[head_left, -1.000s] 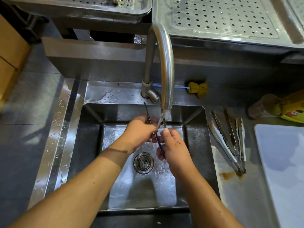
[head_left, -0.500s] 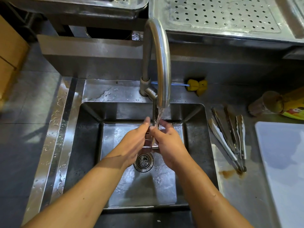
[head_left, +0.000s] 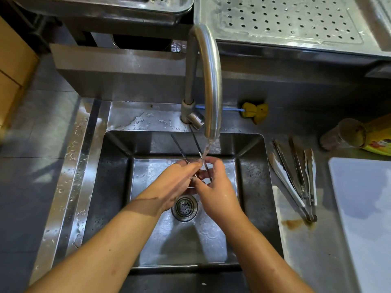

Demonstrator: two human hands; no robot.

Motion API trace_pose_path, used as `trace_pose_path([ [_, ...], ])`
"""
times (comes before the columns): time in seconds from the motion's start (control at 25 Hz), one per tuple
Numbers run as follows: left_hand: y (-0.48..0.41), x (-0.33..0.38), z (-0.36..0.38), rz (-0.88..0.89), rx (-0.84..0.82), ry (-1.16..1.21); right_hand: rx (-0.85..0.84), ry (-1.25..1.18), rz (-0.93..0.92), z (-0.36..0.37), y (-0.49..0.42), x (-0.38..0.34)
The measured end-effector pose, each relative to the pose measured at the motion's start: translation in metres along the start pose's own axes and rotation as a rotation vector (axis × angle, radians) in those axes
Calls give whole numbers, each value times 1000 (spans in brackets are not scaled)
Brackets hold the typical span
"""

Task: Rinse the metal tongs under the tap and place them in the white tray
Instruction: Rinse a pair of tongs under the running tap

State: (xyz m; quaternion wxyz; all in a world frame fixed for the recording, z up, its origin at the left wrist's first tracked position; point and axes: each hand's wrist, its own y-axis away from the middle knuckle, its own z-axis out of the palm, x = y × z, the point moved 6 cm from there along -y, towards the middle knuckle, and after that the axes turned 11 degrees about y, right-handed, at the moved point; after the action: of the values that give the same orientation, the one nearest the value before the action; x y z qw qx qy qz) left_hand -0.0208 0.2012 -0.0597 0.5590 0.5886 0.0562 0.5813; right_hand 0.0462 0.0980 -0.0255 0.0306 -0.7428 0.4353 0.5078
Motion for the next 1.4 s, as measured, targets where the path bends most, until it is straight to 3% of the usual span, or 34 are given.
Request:
trace_pose_path([
  [0.12, 6, 6, 9, 8, -66, 133, 45, 315, -164, 0, 2, -13],
  [0.32, 6, 9, -5, 19, 103, 151, -20, 338, -182, 0, -4, -17],
  [0.4, 9, 7, -9, -3, 86, 87, -7, 322, -115, -6, -17, -20],
  [0.68, 15, 3, -17, 28, 31, 72, -28, 21, 169, -5, -57, -29],
  [0.8, 20, 3, -10, 19, -38, 2, -151, -240, 296, 12, -59, -19],
  [1.04, 27, 12, 0, 11, -195, -219, -180, -679, 334, 15, -54, 0],
  [1.2, 33, 7, -5, 63, -66, -435, -101, -666, 372, 29, -50, 6],
  [1.4, 32, -3, -14, 9, 58, -172, -270, -689, 279, 40, -46, -10],
])
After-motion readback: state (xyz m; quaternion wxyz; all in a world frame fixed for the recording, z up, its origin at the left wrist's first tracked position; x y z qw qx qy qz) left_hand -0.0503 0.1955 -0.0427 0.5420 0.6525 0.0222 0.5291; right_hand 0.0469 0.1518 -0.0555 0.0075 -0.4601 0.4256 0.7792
